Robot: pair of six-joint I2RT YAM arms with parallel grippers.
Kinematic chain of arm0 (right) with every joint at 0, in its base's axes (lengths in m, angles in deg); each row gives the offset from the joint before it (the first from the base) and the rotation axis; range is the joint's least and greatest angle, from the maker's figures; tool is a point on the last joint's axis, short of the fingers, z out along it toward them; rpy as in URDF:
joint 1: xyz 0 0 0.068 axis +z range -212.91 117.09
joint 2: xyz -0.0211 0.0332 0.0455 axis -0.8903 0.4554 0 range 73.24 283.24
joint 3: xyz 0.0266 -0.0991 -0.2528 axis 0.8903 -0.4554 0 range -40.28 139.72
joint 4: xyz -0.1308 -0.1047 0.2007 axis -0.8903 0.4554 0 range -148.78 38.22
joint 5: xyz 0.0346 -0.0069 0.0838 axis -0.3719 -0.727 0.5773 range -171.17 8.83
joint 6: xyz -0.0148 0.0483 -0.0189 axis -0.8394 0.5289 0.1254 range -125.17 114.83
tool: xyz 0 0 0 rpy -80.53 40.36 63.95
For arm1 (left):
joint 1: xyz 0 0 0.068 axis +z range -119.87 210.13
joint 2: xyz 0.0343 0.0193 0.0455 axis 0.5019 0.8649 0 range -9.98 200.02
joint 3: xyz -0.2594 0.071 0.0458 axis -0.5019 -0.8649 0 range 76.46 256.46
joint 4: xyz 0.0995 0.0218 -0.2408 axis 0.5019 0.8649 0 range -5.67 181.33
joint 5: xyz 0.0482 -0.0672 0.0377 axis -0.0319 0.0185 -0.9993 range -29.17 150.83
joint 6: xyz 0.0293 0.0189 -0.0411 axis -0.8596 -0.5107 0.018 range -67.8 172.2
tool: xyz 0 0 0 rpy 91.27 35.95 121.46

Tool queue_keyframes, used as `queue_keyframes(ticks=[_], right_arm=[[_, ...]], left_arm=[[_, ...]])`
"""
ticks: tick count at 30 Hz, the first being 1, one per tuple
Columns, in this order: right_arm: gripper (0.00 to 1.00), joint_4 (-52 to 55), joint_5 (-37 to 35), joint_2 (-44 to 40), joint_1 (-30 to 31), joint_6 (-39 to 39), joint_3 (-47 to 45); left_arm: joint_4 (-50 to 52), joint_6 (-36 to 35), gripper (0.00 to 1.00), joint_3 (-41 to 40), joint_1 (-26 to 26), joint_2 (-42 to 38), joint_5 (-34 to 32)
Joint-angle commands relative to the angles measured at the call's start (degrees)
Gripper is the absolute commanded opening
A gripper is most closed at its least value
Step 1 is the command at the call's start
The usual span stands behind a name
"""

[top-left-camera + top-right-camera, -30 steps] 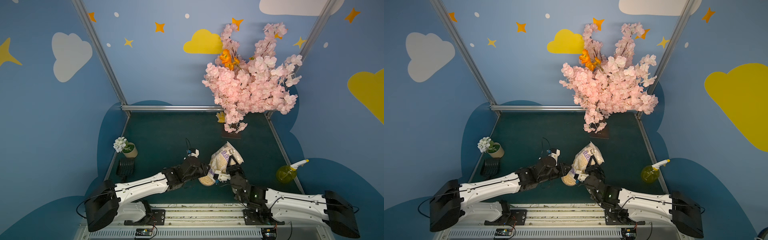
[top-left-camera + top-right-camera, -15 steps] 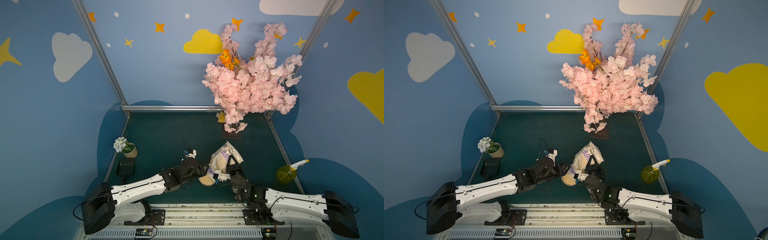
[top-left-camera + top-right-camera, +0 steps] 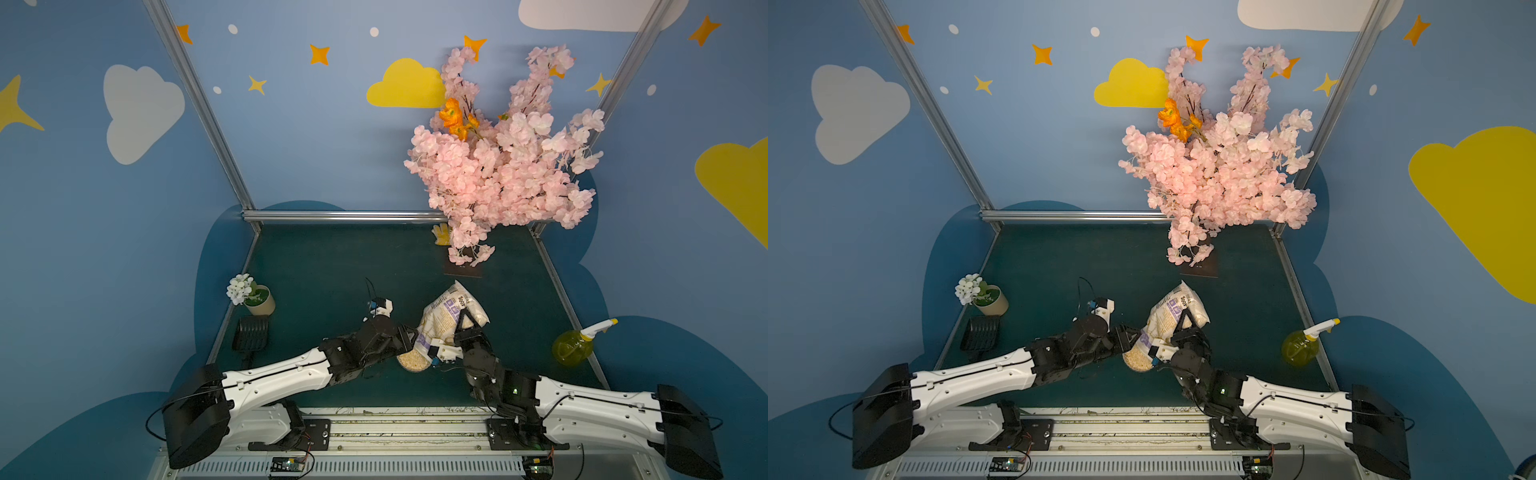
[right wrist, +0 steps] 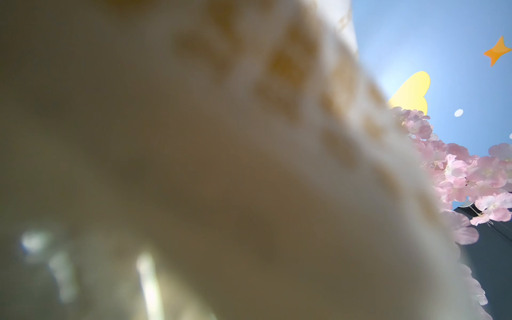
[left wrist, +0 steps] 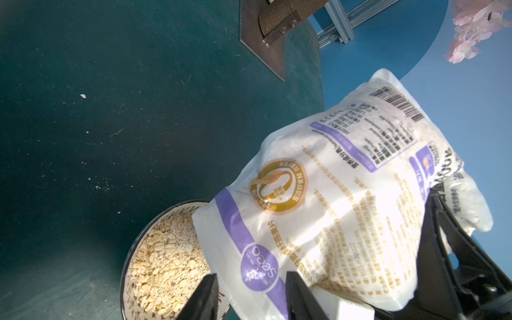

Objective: Pour the oats into the breakfast bowl
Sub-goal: Pour the oats into the bowl.

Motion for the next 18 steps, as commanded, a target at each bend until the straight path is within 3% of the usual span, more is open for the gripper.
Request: queue_keyframes(ticks=[1, 3, 7, 9, 12, 15, 18], right_arm=[[0.00, -10.2, -2.8, -2.3, 0.0, 1.2, 2.8], [0.00, -4.9, -3.1, -1.2, 0.6, 2.6, 2.8], [0.00, -10.5, -1.7, -1.9, -0.2, 1.7, 3.6], [0.00, -3.8, -2.1, -1.5, 0.4, 3.5, 3.6], [0.00, -8.4, -1.8, -2.0, 0.0, 1.9, 3.2], [0.00, -3.2, -2.3, -1.2, 1.4, 4.1, 3.3], [0.00, -10.5, -2.8, -0.6, 1.1, 1.9, 2.8]], left_arm=[[-0.8, -0.2, 0.44, -0.3, 0.0, -0.3, 0.1], [-1.4, 0.0, 0.43, -0.4, -0.1, 0.2, 0.6], [-2.4, 0.2, 0.40, -0.2, 0.0, 1.5, 2.1], [-2.9, 0.7, 0.39, -0.4, -0.1, 1.9, 2.4], [-4.2, 1.1, 0.38, -0.4, -0.2, 2.8, 3.3], [-5.0, 1.5, 0.38, -0.3, -0.2, 3.5, 3.8], [-5.8, 1.6, 0.38, -0.3, -0.3, 4.3, 4.4]])
